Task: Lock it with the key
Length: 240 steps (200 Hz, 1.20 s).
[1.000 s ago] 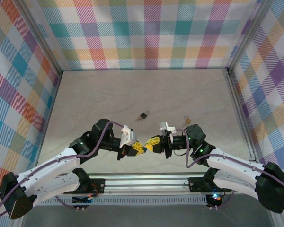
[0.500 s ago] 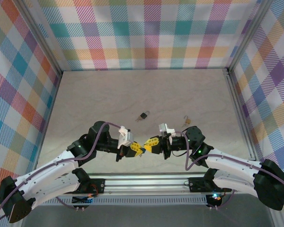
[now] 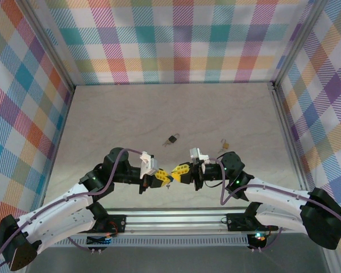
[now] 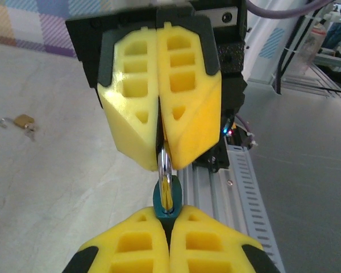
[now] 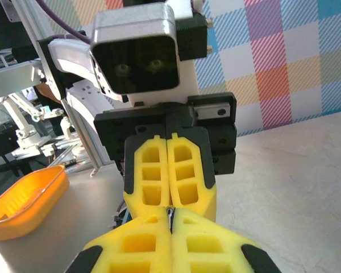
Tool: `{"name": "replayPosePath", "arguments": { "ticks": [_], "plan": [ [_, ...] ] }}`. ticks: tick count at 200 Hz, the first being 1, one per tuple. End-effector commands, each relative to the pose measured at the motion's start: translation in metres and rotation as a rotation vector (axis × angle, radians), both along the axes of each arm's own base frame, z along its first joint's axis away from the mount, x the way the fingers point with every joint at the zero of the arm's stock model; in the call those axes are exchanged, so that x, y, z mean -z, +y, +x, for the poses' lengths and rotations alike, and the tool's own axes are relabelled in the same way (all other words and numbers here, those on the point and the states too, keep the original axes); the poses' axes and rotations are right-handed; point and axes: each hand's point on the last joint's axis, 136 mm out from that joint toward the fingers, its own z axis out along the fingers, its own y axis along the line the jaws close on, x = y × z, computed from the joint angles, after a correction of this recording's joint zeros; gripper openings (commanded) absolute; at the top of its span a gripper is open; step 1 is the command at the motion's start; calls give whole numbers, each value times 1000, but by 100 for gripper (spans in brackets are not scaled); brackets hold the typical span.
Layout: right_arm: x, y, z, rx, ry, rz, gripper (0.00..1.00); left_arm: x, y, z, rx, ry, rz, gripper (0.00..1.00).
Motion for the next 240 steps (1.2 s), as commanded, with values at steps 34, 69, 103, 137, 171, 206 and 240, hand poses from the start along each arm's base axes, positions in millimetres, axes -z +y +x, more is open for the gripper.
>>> {"name": "replayPosePath", "arguments": {
  "ticks": [34,69,103,137,171,206,240],
  "plan": [
    [58,4,-3,2,99,-166,0,-85,3,1,7,-242,-289,0],
    [61,2,-2,15,91,-171,0,-96,6,0,21,-213,-341,0],
    [66,1,-4,20,97,-181,0,-113,13,3,2,-197,-416,0],
    [73,3,-6,12,113,-206,0,-135,14,-1,28,-180,-480,0],
    [81,5,-14,-11,125,-231,0,-152,16,-6,52,-180,-510,0],
    [93,4,-17,-8,148,-276,0,-157,18,-6,48,-195,-513,0],
    [103,0,-20,20,159,-294,0,-154,18,-3,31,-218,-489,0]
  ]
}}
